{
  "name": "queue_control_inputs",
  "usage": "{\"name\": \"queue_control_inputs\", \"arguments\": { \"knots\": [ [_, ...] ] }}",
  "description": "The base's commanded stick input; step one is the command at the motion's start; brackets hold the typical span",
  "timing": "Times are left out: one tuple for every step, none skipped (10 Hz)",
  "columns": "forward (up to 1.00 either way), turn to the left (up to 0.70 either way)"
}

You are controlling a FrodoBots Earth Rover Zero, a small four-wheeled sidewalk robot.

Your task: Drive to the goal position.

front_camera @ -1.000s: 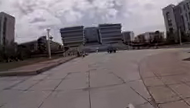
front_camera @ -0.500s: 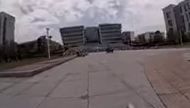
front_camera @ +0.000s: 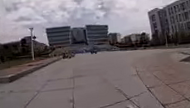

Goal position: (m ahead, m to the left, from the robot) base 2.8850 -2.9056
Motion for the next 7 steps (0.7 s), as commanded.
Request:
{"name": "queue_control_inputs", "arguments": {
  "knots": [
    [0.7,-0.35],
    [0.7,-0.35],
    [0.7,-0.35],
    [0.7,-0.31],
    [0.7,-0.19],
    [0.7,-0.08],
    [0.7,0.0]
  ]
}}
